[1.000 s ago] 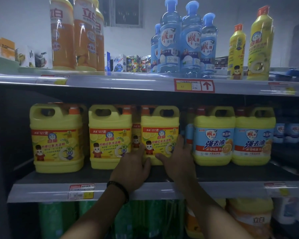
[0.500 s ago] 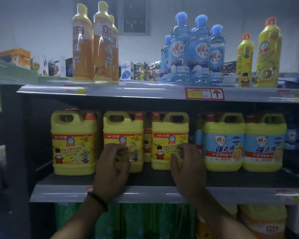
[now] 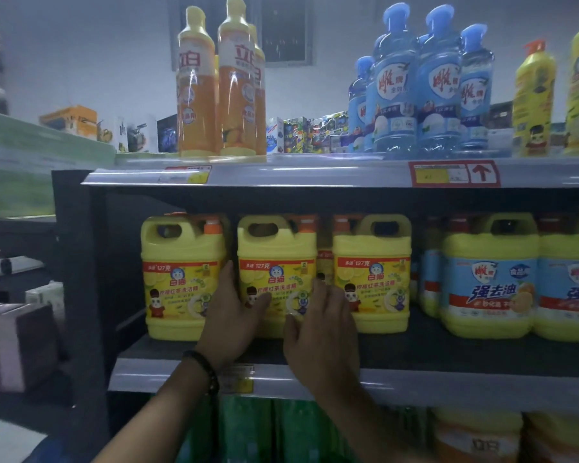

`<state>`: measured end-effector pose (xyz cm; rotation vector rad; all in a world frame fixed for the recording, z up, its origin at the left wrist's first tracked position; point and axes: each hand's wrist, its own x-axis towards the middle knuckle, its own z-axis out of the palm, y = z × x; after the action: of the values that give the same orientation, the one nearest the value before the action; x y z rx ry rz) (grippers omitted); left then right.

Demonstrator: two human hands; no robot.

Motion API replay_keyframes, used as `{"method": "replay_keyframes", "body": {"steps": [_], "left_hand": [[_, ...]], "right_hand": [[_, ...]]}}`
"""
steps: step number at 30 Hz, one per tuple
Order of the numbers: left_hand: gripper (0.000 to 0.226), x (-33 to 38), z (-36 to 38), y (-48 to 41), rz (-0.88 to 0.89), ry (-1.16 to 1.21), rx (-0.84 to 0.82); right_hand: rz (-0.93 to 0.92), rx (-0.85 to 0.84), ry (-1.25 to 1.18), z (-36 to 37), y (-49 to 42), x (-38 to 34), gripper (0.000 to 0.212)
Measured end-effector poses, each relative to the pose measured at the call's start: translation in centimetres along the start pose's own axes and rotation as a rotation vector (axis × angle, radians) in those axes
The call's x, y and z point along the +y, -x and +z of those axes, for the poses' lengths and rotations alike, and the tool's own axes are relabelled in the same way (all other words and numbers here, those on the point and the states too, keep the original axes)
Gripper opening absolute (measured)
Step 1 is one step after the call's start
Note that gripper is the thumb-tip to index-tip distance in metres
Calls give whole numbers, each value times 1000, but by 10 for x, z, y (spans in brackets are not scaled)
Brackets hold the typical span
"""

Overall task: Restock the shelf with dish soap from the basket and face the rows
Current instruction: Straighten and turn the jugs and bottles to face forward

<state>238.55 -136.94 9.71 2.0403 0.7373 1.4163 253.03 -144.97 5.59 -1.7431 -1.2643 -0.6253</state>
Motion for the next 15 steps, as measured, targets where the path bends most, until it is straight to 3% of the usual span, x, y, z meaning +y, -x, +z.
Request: {"method": "replay_keyframes", "body": {"steps": [6, 9, 15], "left_hand": [[69, -4, -3, -6, -228, 192, -173], [71, 0, -1, -2, -212, 202, -187], [51, 7, -6, 15, -102, 38, -115]], "right_hand": [[59, -39, -111, 2, -1, 5, 80], [68, -45, -150, 0, -1, 7, 84], [63, -81, -168, -2, 0, 8, 102]]}}
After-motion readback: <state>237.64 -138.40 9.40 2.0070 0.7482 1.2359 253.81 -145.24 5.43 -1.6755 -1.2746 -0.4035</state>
